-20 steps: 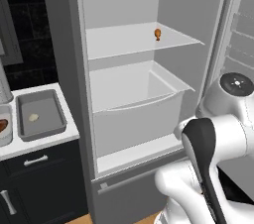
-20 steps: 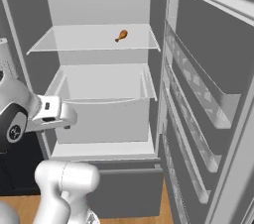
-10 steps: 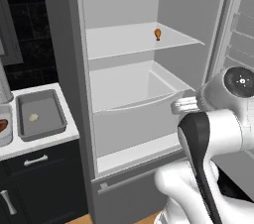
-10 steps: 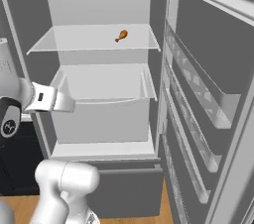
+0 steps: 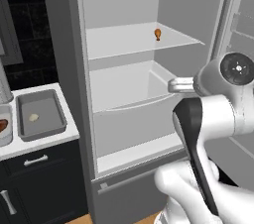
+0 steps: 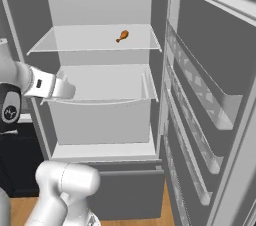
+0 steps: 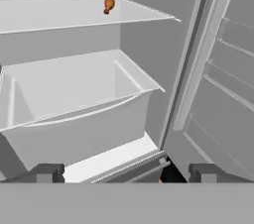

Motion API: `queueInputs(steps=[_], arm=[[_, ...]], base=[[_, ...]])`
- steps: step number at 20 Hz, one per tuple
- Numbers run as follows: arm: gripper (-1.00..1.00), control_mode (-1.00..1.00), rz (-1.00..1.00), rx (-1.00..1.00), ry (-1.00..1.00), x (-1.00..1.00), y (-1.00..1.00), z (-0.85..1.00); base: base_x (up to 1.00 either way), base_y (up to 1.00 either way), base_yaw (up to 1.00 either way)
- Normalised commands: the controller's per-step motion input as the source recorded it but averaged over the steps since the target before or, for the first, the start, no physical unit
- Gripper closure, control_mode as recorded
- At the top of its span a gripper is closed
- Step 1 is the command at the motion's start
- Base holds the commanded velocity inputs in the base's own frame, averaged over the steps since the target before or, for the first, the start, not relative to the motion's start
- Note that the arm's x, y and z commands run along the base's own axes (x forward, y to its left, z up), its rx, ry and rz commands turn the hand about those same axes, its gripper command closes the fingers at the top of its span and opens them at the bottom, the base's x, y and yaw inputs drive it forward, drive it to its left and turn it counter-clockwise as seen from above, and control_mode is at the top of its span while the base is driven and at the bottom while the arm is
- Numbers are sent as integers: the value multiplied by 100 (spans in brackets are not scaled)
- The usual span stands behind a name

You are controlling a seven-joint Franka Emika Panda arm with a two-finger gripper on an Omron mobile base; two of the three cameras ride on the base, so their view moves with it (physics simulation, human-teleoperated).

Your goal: Place one garlic and one chicken drumstick in each tupperware on the nearby counter, to pack two identical lunches.

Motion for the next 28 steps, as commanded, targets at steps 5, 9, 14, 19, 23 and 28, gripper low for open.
queueInputs(steps=[5, 9, 14, 19, 23, 28], arm=[[-100, -100, 0, 1, -5, 46, 0, 27], [-100, -100, 0, 3, 0, 63, -2, 23], [-100, -100, 0, 9, 0, 66, -25, 16], [-100, -100, 0, 8, 0, 54, -19, 5], [-100, -100, 0, 0, 0, 48, 0, 1], [-100, -100, 0, 0, 0, 62, -3, 0]], base=[[0, 0, 0], [0, 0, 0], [0, 0, 0], [0, 0, 0], [0, 0, 0], [0, 0, 0]])
